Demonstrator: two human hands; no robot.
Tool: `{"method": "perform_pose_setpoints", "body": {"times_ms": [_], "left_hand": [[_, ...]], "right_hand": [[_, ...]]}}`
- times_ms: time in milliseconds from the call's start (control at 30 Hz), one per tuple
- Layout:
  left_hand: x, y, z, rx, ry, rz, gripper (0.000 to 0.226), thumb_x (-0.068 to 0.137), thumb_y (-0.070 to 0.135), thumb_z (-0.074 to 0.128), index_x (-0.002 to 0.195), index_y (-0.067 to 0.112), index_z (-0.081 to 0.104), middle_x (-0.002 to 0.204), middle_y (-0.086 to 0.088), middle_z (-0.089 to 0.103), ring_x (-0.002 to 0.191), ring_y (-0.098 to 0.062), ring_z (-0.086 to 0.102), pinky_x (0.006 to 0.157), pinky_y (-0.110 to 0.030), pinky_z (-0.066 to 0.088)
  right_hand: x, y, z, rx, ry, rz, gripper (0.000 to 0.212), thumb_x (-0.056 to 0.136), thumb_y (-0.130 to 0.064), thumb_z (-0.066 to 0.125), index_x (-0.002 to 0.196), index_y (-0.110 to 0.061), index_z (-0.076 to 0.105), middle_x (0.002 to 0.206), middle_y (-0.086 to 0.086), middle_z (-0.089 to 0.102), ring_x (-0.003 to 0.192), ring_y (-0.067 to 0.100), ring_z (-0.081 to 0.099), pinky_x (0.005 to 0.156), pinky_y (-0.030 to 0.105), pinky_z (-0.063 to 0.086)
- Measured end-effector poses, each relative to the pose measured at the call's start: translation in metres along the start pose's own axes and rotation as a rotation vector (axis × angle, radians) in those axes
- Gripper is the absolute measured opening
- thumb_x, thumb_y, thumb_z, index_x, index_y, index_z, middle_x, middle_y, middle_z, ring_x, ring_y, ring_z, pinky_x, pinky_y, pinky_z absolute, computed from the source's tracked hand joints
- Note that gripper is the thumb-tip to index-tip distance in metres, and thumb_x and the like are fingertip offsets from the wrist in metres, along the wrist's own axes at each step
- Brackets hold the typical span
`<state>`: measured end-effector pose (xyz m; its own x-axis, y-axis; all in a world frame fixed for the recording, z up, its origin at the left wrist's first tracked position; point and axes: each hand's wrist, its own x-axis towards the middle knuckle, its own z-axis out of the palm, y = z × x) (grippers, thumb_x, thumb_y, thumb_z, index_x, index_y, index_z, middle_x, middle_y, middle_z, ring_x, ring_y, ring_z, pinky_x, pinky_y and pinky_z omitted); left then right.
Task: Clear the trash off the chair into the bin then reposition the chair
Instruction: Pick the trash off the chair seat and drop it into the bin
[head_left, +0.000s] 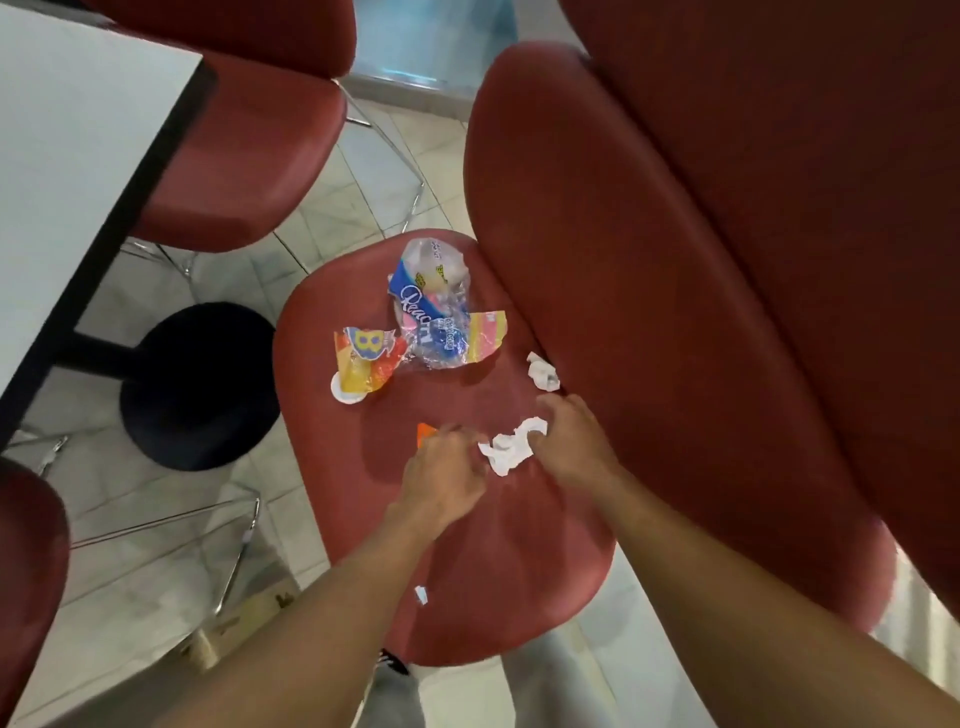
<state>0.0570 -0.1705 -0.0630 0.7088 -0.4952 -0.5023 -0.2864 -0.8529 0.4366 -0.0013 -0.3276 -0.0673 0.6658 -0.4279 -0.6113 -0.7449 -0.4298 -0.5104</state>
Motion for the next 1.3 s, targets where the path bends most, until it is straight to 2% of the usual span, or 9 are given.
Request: {"method": "perform_pose_setpoints", "body": {"times_ms": [167,333,500,633,833,1067,1133,1233,1300], "left_hand": [[0.048,-0.005,0.053,-0.012,-0.124,0.079,0.044,0.078,0.005,0.063,0.116,0.027,0.065,0.122,0.004,0.056,0.108,-0.021,0.058,0.082,-0.037,0.052],[0.076,-0.022,0.094,0.178,-0.276,0.140,0.060,0.085,0.007,0.058,0.133,0.042,0.048,0.148,0.008,0.025,0.123,-0.021,0.040,0.090,-0.037,0.049],[0.085,-0.035,0.111,0.158,-0.310,0.201,0.057,0.084,-0.001,0.054,0.131,0.033,0.051,0.134,0.003,0.035,0.119,-0.020,0.041,0.086,-0.037,0.051],[0.091,-0.041,0.112,0.062,-0.253,0.151,0.039,0.084,-0.003,0.056,0.118,0.017,0.063,0.117,-0.002,0.052,0.102,-0.022,0.058,0.082,-0.028,0.047],[0.065,-0.048,0.076,-0.166,-0.067,-0.015,0.021,0.086,-0.003,0.056,0.098,0.005,0.071,0.095,-0.005,0.060,0.081,-0.019,0.061,0.062,-0.007,0.038],[-0.013,-0.063,0.015,-0.273,0.154,-0.086,0.019,0.084,0.006,0.060,0.092,0.016,0.074,0.096,-0.007,0.065,0.087,-0.023,0.063,0.075,-0.028,0.047],[-0.046,-0.068,-0.001,-0.310,0.218,-0.093,0.017,0.084,0.007,0.062,0.094,0.013,0.074,0.094,-0.007,0.067,0.088,-0.023,0.063,0.077,-0.027,0.045],[-0.096,-0.079,-0.022,-0.352,0.288,-0.112,0.016,0.083,0.007,0.064,0.095,0.010,0.074,0.092,-0.007,0.068,0.087,-0.022,0.064,0.073,-0.020,0.041],[-0.132,-0.091,-0.036,-0.367,0.325,-0.124,0.017,0.084,0.009,0.064,0.097,0.011,0.074,0.095,-0.005,0.068,0.088,-0.020,0.063,0.072,-0.018,0.038]], "right_hand": [[0.057,0.014,0.011,-0.037,-0.048,-0.032,0.058,0.084,-0.007,0.053,0.140,-0.020,0.045,0.154,0.002,0.026,0.134,0.025,0.040,0.107,0.034,0.037],[0.099,0.026,0.028,-0.212,-0.102,-0.075,0.056,0.083,-0.007,0.052,0.135,-0.025,0.049,0.158,0.001,0.009,0.127,0.031,0.046,0.100,0.038,0.044],[0.128,0.036,0.047,-0.335,-0.122,-0.079,0.042,0.087,-0.009,0.053,0.128,-0.019,0.054,0.156,0.001,0.010,0.121,0.031,0.048,0.097,0.034,0.043],[0.134,0.034,0.057,-0.371,-0.047,-0.100,0.039,0.086,-0.009,0.057,0.125,-0.007,0.055,0.140,0.010,0.039,0.123,0.030,0.049,0.098,0.034,0.044],[0.100,0.014,0.051,-0.269,-0.031,-0.071,0.039,0.084,-0.003,0.047,0.120,-0.007,0.062,0.143,0.008,0.043,0.122,0.032,0.052,0.101,0.037,0.045],[0.012,-0.038,0.048,-0.197,0.011,-0.160,0.026,0.083,-0.002,0.048,0.098,-0.011,0.067,0.133,0.005,0.054,0.113,0.027,0.058,0.089,0.032,0.049],[-0.020,-0.054,0.052,-0.189,0.015,-0.195,0.026,0.084,-0.002,0.049,0.103,-0.007,0.066,0.132,0.006,0.056,0.111,0.024,0.059,0.081,0.023,0.044],[-0.068,-0.079,0.063,-0.210,0.016,-0.290,0.017,0.083,-0.006,0.049,0.088,-0.009,0.065,0.126,0.008,0.061,0.107,0.028,0.059,0.079,0.023,0.042],[-0.103,-0.096,0.074,-0.215,0.036,-0.318,0.020,0.085,-0.012,0.050,0.093,-0.010,0.068,0.120,0.008,0.063,0.105,0.029,0.060,0.077,0.024,0.040]]}}
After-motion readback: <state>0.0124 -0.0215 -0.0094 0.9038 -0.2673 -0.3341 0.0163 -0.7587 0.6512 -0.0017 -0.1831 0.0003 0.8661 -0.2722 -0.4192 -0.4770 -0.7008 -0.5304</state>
